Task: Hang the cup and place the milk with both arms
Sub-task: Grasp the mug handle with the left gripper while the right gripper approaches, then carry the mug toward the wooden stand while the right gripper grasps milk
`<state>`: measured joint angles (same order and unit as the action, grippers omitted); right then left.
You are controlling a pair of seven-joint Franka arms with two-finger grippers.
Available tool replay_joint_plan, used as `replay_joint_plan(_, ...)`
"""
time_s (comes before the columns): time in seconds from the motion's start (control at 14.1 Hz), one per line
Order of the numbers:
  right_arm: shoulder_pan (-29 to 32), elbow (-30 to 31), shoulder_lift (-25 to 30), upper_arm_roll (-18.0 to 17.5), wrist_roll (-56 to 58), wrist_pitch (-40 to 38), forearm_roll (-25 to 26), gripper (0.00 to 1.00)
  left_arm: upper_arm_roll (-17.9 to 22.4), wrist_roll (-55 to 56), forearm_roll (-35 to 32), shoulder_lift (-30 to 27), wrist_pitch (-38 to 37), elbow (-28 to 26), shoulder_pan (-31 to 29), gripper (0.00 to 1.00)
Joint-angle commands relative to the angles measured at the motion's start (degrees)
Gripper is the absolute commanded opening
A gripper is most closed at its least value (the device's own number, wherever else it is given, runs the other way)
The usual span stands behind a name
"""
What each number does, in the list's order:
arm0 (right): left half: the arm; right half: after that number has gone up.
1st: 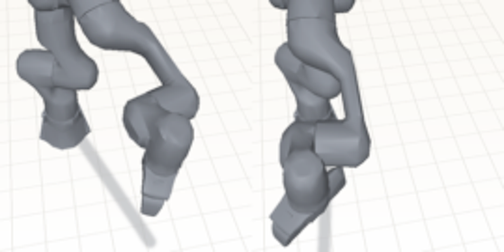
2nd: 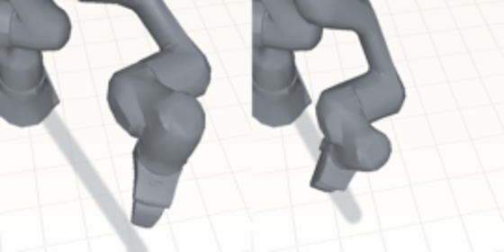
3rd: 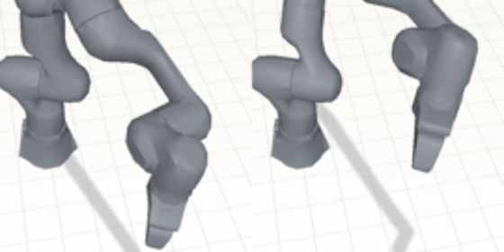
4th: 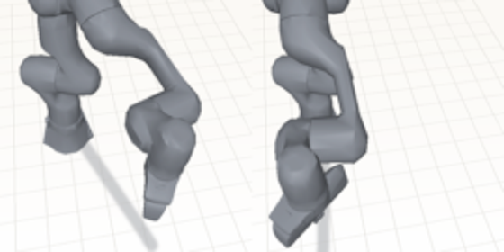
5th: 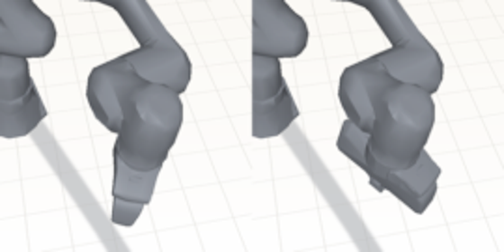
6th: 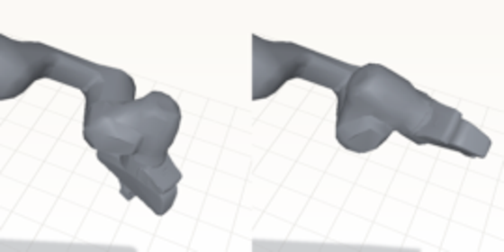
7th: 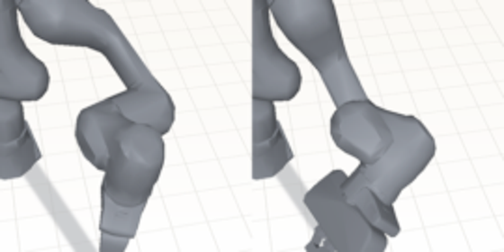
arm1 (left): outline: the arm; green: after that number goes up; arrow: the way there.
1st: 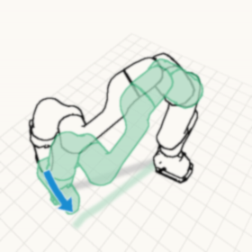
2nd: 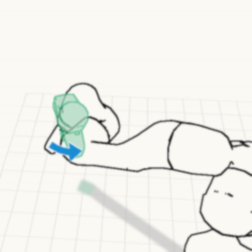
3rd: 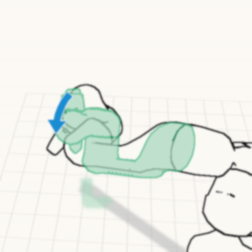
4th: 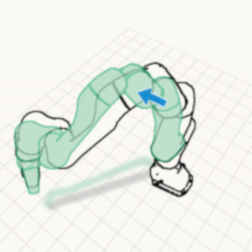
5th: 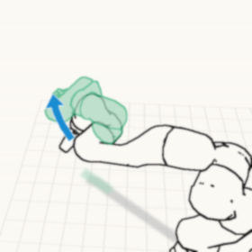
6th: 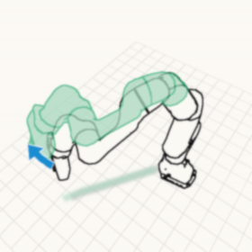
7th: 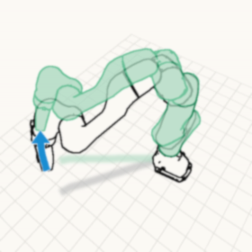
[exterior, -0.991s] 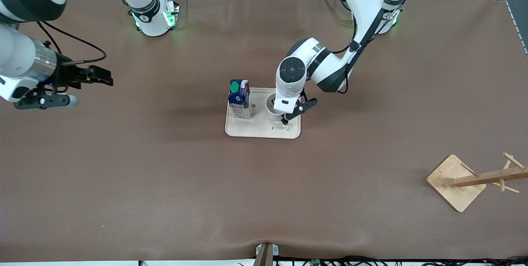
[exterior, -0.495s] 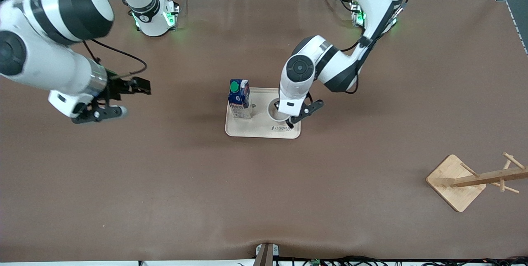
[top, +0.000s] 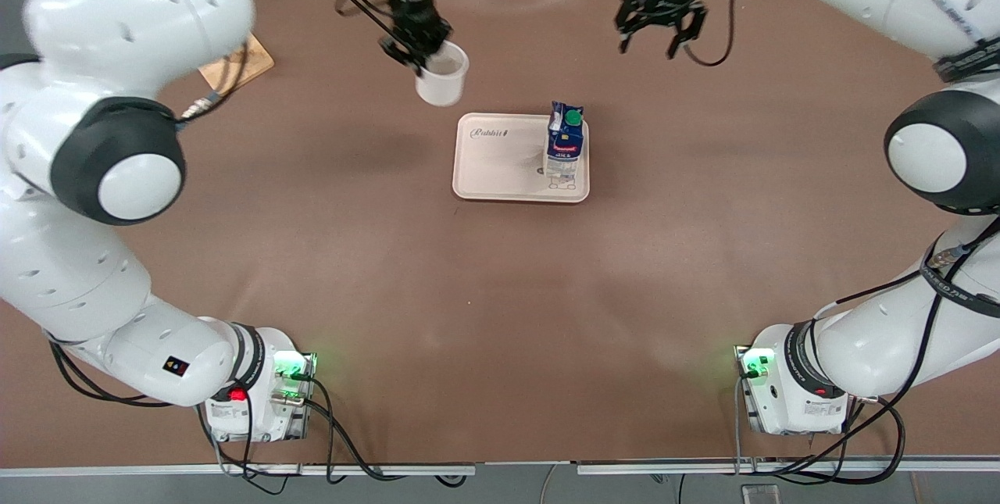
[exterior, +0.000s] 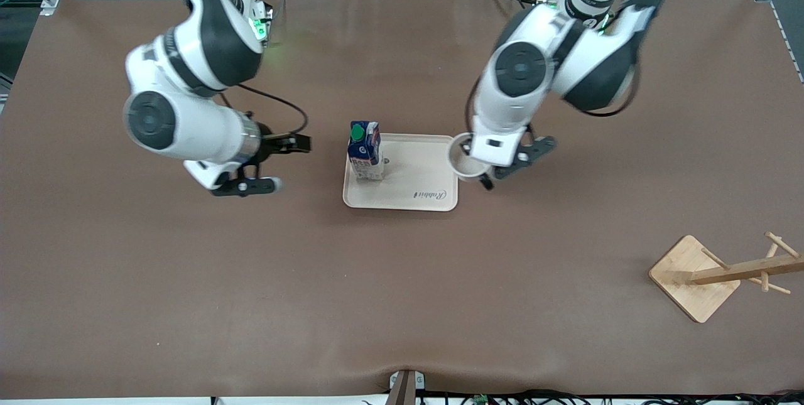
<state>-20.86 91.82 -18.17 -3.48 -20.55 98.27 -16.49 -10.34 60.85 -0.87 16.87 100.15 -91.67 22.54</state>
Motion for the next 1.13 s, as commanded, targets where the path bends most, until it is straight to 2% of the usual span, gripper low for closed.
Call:
replay_joint_plan(0.0,-4.5,3.0,0.5,0.6,-5.9,4.7,-1.8,1.00,-0.3,-7.7,-0.4,-3.5,-2.6,0.9,-6.9,0.00)
replay_joint_plan(0.35,-11.0,9.3,0.6,0.7,-13.5,15.0,-1.2,1.00,-0.1,-20.7,-0.6,-4.2,-8.9,4.9,-15.0,0.00)
replay_joint_plan(0.64,-13.0,11.0,0.6,0.7,-14.7,16.7,-1.1,1.00,0.0,-31.9,-2.5,-4.2,-9.4,6.0,-20.9,0.00)
replay_joint_plan(0.85,-14.0,12.9,0.6,0.8,-14.8,19.3,-1.1,1.00,-0.1,-39.6,-6.5,-4.0,-9.3,6.1,-23.8,0.00)
replay_joint_plan(0.99,-15.0,15.3,0.8,0.8,-17.8,22.6,-0.9,1.00,-0.1,-46.7,-6.9,-3.8,-9.3,7.6,-26.5,0.00)
replay_joint_plan(1.06,-16.1,16.0,0.9,0.8,-21.2,25.1,-0.8,0.95,-0.1,-50.0,-6.9,-3.7,-9.3,8.3,-28.0,0.00)
